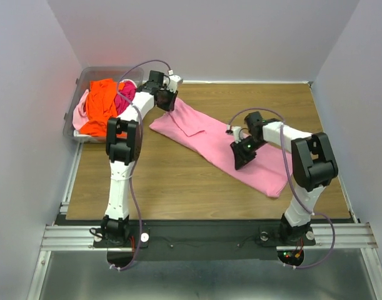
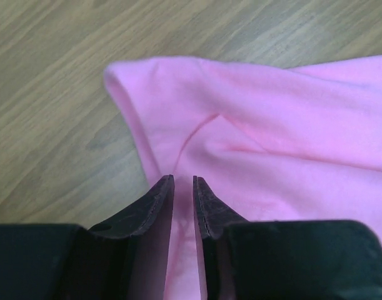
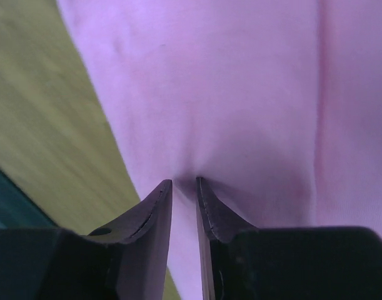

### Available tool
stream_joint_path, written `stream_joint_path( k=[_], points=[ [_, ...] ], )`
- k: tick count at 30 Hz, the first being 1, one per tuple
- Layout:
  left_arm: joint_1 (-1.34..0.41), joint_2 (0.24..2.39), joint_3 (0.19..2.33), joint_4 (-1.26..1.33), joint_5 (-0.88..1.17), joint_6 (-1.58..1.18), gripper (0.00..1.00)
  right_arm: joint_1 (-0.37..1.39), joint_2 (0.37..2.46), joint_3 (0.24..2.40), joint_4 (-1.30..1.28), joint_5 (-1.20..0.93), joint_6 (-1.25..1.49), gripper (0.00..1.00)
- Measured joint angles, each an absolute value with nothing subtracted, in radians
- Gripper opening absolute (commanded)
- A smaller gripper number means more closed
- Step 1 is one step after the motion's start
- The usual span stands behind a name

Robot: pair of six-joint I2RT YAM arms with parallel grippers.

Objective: Fold and stack the t-shirts
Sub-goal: Fold the tshirt

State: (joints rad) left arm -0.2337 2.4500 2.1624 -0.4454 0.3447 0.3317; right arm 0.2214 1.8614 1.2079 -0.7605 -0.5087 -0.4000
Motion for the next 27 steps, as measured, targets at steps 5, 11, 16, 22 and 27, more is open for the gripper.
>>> stream_joint_path(
  k=[5, 11, 16, 22, 27],
  points=[
    [-0.233, 2.264, 1.942, -0.398, 0.414, 0.253, 0.33, 0.397, 1.832, 1.143, -0.778, -0.648, -0.337, 0.31],
    [-0.274, 1.997, 1.663, -0.310, 0.513, 0.117, 0.31, 0.432, 1.731, 1.140, -0.823, -0.794, -0.287, 0.32],
    [-0.348, 1.969, 1.552, -0.286, 0.475, 0.049, 0.26, 0.303, 1.649, 1.199, -0.829, -0.760, -0.278, 0.31],
    [-0.381, 2.070, 1.542, -0.324, 0.312, 0.019, 0.20, 0.249, 1.664, 1.183, -0.822, -0.525, -0.319, 0.29],
    [-0.379, 2.196, 1.705, -0.398, 0.213, 0.024, 0.17, 0.248, 1.747, 1.114, -0.817, -0.463, -0.329, 0.28]
  ],
)
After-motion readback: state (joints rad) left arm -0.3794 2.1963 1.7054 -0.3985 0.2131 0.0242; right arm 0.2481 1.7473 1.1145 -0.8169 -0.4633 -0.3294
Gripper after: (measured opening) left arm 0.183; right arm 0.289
